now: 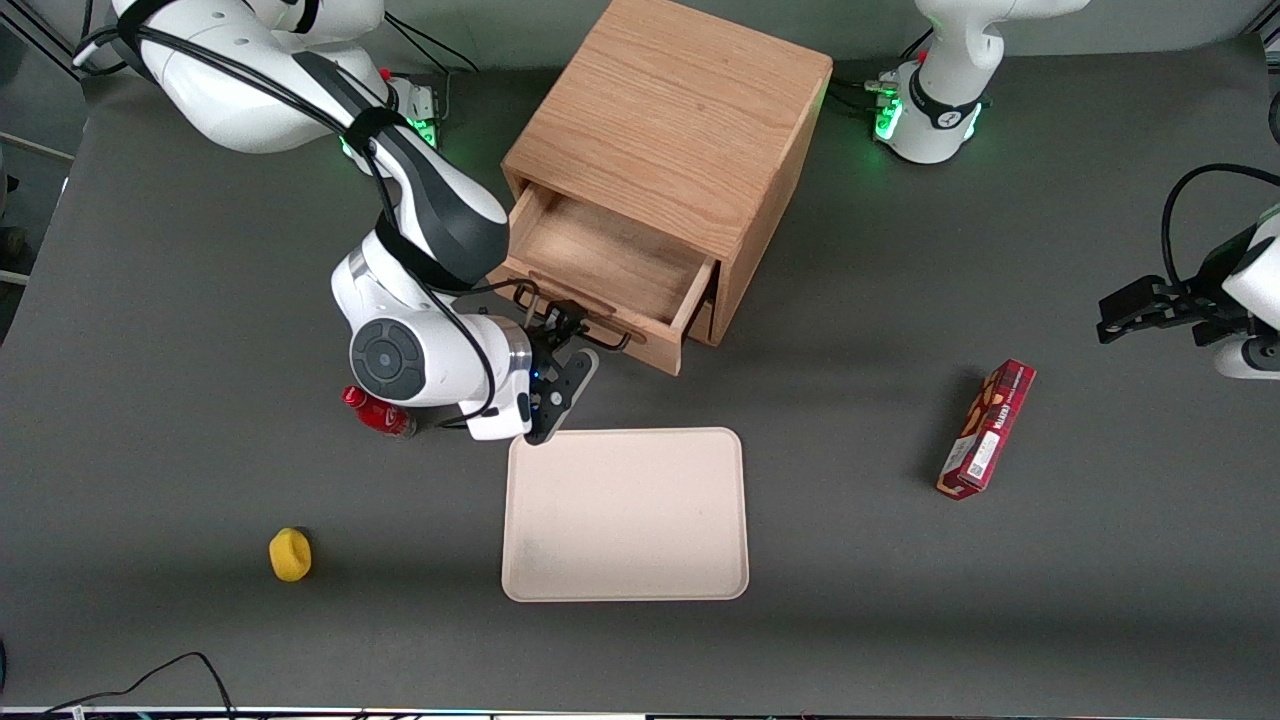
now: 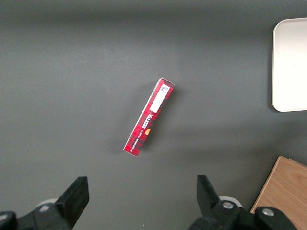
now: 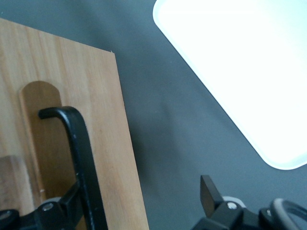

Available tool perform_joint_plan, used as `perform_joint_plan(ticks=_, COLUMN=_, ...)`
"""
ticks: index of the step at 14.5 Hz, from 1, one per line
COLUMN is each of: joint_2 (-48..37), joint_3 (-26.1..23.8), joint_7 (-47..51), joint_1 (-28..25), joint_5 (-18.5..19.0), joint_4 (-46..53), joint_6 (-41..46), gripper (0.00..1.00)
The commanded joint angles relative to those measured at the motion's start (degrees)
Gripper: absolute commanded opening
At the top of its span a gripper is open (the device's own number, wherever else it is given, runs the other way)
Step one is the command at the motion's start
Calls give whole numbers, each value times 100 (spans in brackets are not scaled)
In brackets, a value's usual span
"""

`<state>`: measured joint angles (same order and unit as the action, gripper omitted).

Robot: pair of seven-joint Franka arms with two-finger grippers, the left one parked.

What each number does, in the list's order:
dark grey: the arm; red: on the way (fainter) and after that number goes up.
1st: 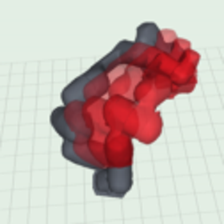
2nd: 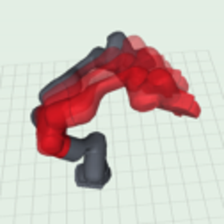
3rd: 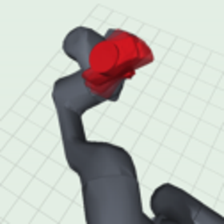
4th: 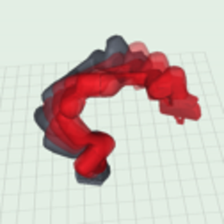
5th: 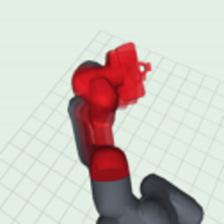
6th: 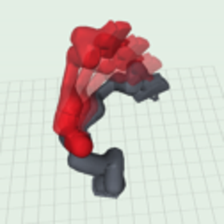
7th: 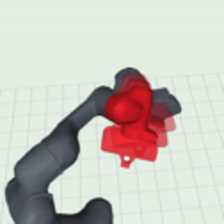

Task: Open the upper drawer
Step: 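Pull the handle outward with the right gripper, sliding the drawer open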

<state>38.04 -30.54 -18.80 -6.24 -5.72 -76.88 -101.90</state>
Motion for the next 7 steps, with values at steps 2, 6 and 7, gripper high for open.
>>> perform_joint_plan(ticks=2, joint_2=353, joint_3=13, joint_7=-88, joint_1=-96, joint_5=377, joint_4=489, joint_6=144, gripper=100)
perform_joint_plan(ticks=6, joint_2=511, joint_3=223, joint_7=-534, joint_1=-88, joint_5=414, joint_4=867, joint_6=258, gripper=100)
perform_joint_plan(ticks=7, joint_2=511, joint_3=311, joint_7=-658, joint_1=-79, joint_5=414, joint_4=929, joint_6=293, gripper=100)
